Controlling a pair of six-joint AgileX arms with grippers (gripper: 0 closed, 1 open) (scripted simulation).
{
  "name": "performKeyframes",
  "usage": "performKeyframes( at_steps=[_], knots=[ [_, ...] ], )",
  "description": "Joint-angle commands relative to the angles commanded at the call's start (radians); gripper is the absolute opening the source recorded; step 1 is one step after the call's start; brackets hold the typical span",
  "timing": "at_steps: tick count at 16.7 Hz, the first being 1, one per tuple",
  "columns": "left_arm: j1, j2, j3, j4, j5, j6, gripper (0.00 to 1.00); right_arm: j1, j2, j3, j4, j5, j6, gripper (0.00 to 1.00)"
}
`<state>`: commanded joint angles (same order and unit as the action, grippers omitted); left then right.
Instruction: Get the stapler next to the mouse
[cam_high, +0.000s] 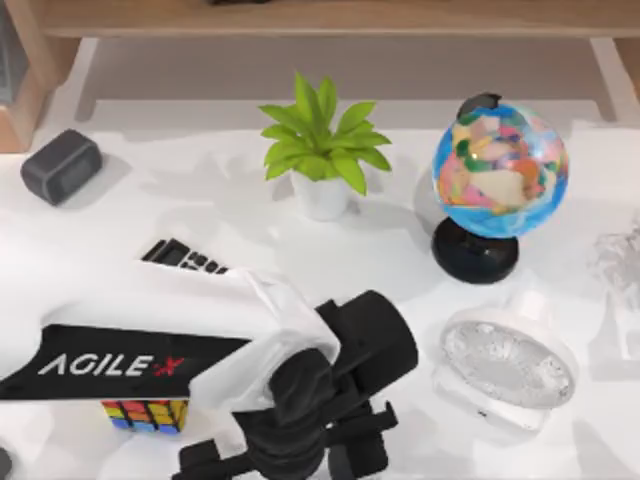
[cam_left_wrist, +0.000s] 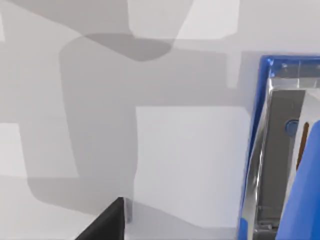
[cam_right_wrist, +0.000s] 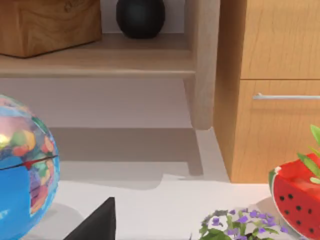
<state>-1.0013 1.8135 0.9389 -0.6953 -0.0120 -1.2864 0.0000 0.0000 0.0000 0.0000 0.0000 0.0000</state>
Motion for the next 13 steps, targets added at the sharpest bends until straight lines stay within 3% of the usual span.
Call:
performKeyframes(
  at_steps=[6, 13],
  knots=[
    [0.0, 0.0, 0.0, 0.0, 0.0, 0.0, 0.02, 0.0, 0.0, 0.0, 0.0, 0.0, 0.0, 1.0],
    [0.0, 0.0, 0.0, 0.0, 0.0, 0.0, 0.0, 0.0, 0.0, 0.0, 0.0, 0.0, 0.0, 1.0]
  ],
)
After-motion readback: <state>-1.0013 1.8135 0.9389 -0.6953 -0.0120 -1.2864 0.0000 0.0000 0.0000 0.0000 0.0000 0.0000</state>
